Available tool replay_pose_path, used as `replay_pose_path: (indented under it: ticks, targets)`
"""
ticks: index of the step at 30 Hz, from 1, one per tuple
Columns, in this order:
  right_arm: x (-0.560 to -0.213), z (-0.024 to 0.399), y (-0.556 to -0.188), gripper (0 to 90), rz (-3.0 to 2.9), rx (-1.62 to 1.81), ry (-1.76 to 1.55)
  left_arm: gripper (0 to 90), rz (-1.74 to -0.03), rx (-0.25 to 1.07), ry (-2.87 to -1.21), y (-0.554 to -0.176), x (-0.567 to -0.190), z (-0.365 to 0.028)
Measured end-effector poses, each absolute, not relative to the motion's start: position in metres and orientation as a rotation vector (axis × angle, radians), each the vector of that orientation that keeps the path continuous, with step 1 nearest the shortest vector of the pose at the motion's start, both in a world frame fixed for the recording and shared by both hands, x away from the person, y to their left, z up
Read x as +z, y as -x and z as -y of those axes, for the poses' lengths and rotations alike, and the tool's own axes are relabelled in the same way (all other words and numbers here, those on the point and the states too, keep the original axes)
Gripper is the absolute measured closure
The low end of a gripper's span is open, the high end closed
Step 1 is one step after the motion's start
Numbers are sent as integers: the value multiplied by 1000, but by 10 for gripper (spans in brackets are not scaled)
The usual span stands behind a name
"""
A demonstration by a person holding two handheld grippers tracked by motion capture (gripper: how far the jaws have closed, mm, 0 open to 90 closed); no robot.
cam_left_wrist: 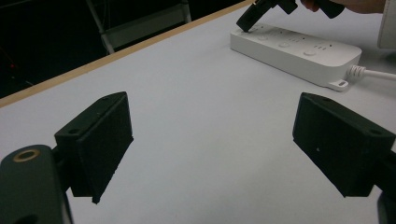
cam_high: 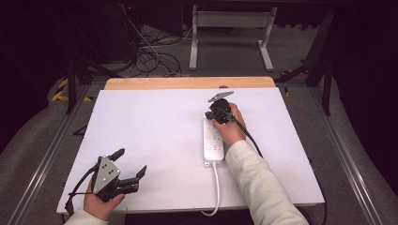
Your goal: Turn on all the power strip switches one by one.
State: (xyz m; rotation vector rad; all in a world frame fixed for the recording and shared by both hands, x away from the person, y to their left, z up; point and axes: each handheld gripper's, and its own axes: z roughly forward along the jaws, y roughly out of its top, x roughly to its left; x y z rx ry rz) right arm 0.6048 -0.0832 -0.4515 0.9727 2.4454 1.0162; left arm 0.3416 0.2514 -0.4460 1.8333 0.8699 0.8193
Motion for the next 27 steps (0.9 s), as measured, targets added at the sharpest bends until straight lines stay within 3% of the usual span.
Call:
replay_pose_path:
  ticks: [27]
  targets:
    - [-454,82,-605,900,-2439,1015,-1021,123,-864,823,-1839,-341,-446,-251]
